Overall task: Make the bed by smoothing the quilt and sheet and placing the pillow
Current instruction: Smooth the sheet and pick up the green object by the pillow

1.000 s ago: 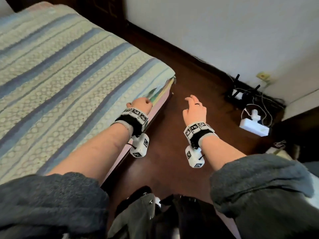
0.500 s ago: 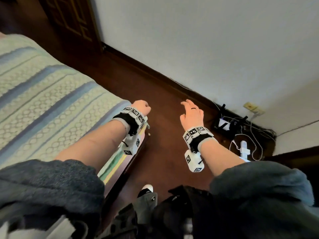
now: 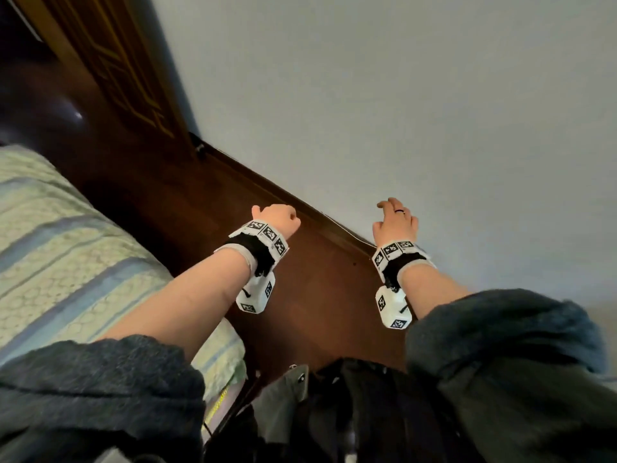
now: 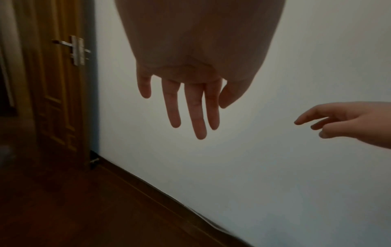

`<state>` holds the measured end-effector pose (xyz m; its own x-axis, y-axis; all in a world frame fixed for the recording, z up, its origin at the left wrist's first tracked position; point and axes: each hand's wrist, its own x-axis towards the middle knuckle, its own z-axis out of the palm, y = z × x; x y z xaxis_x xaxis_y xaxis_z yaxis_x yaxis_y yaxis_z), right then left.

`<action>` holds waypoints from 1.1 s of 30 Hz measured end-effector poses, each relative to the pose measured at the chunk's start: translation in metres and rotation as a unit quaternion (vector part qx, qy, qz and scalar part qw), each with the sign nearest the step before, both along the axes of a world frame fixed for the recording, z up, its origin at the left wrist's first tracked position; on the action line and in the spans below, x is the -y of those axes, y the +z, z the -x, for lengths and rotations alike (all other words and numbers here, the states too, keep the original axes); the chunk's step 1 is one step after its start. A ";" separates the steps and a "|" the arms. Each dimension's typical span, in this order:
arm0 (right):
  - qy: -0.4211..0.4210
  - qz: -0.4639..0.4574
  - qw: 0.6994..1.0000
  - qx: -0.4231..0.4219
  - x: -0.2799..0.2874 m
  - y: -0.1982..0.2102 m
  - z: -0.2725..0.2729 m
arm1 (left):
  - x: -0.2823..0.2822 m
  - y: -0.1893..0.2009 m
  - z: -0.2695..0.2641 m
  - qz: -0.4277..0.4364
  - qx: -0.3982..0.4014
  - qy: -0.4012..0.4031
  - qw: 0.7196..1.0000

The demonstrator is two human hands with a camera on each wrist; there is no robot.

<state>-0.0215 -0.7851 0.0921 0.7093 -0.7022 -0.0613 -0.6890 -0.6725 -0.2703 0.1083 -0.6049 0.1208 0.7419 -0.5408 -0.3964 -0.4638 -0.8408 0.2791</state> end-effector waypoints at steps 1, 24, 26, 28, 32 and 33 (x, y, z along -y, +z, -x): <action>0.015 0.004 1.000 -0.003 0.011 0.004 -0.025 | 0.005 0.003 -0.013 -0.001 -0.001 0.015 1.000; 0.322 -0.076 0.944 0.007 -0.109 0.010 -0.676 | -0.101 0.015 -0.547 0.031 0.078 0.239 0.967; 0.322 -0.094 0.942 -0.003 -0.128 0.005 -0.732 | -0.126 0.010 -0.590 0.020 0.080 0.250 0.965; 0.344 -0.102 0.933 -0.009 -0.155 0.002 -0.799 | -0.158 0.008 -0.645 -0.002 0.090 0.267 0.959; 0.401 -0.111 0.909 -0.023 -0.228 0.002 -0.934 | -0.245 0.010 -0.751 -0.037 0.086 0.356 0.930; 0.407 -0.112 0.906 -0.032 -0.248 0.004 -0.965 | -0.268 0.013 -0.776 -0.042 0.084 0.381 0.920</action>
<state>0.9437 -0.5371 0.0963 0.9766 0.0869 -0.1967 -0.0087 -0.8980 -0.4399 0.8838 -0.3367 0.1339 0.9473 0.1897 -0.2583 0.2392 -0.9549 0.1758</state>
